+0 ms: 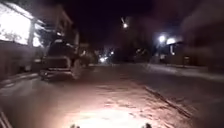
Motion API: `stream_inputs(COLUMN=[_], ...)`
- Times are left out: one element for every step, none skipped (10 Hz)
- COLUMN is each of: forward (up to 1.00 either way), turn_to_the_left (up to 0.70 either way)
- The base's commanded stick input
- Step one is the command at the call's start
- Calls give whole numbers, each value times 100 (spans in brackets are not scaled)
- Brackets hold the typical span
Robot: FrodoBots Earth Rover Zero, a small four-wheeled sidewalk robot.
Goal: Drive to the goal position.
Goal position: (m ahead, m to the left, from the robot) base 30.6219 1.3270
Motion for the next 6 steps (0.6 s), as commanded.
stream_inputs(forward=[85,85,85,85,85,85], turn_to_the_left=[0,0,0,0,0,0])
